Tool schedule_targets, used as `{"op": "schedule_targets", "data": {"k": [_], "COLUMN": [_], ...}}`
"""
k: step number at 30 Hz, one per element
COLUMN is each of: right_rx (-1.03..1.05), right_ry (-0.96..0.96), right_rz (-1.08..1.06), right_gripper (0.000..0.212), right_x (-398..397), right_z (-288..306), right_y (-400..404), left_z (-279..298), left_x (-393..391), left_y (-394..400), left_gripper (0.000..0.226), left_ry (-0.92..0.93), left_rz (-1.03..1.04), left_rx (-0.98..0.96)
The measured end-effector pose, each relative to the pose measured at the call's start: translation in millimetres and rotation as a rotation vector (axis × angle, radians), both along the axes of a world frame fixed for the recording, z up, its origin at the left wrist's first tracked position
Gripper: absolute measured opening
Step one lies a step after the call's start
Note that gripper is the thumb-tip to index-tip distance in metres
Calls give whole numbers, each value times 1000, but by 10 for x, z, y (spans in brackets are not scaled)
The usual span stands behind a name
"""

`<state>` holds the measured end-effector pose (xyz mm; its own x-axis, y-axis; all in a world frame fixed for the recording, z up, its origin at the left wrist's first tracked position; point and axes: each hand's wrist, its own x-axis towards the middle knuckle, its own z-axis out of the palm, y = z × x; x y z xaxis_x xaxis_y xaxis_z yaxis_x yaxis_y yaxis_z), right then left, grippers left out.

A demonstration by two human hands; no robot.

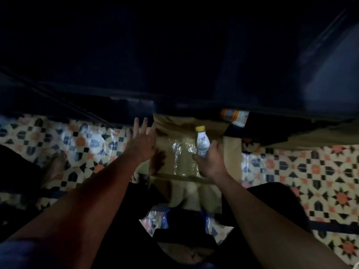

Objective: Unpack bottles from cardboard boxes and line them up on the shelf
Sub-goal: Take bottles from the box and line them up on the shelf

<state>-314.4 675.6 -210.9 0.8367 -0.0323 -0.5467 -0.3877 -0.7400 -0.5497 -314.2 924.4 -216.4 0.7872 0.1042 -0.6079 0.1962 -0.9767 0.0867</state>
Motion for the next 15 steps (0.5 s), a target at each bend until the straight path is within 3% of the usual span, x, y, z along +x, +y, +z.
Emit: {"op": "schedule_targets", "data": {"k": [3,9,13,15], "right_rx": [49,222,346,385], "right_ry": [-63,-277,-481,-593], "right_rz": [44,58,69,83], "right_gripper": [55,45,45,47], "right_x": [-15,152,286,368], "right_z": [863,3161,4312,4720], "right_y": [-9,-88,-80,-69], "left_z": [810,3249,4530,4924], "left_x": [3,126,282,447], "left_y": [-86,-328,-393,-400], "left_gripper": [82,37,22,21], "left_ry": [-183,-827,-1223,-1310], "left_rz": [2,-8,-378,-507], "left_rx": [-119,-402,-458,-443]}}
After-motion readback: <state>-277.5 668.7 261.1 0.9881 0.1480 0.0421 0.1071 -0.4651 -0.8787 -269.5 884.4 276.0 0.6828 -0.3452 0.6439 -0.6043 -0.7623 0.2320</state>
